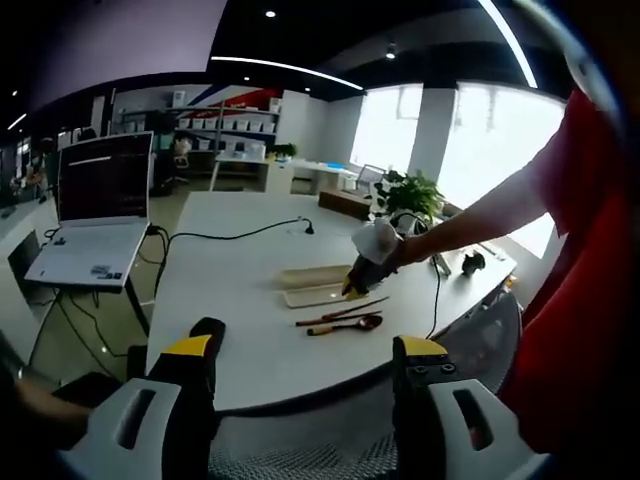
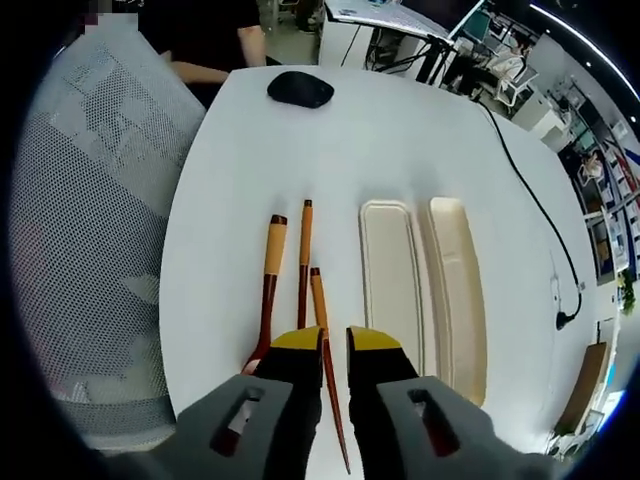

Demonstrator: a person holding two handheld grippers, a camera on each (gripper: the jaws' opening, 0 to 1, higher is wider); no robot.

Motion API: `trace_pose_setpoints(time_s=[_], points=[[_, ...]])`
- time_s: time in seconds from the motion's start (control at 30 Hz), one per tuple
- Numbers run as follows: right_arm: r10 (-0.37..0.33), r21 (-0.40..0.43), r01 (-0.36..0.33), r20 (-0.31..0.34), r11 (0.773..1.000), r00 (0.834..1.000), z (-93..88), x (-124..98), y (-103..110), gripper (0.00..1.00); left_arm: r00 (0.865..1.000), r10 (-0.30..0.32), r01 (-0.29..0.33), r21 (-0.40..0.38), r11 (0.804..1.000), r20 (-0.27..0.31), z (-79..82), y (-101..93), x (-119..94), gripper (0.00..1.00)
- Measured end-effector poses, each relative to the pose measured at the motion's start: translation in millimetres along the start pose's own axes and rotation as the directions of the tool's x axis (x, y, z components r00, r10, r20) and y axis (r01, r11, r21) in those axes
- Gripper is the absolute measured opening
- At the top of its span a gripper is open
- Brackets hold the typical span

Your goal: Arrange the utensils inside the cutlery case until each visible utensil rests in its matching compartment.

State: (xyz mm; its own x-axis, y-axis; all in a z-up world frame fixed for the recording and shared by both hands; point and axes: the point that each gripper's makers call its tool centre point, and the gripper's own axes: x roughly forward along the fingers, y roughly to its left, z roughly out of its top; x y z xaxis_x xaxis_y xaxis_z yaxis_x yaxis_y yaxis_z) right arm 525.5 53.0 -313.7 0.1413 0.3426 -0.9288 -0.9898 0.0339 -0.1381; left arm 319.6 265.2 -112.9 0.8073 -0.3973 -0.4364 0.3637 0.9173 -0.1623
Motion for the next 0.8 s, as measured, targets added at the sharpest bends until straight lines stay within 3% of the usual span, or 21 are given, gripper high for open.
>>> trace_pose_setpoints(time_s=[0.37,0.8], points=[[0.038,-0.046,-0.040,-0.041,0.998,0.998,-1.0,23,2,0.06,0.999,0.040,-0.040,-0.020,0.999,-0.024,-8.0,9.5,-6,0.74],[0.063,-0.072,-0.068,-0.070,0.995,0.996,1.4,33,2,0.07,0.998,0.059,-0.060,-0.029,0.998,-0.031,-12.1,12.0,-8,0.74]])
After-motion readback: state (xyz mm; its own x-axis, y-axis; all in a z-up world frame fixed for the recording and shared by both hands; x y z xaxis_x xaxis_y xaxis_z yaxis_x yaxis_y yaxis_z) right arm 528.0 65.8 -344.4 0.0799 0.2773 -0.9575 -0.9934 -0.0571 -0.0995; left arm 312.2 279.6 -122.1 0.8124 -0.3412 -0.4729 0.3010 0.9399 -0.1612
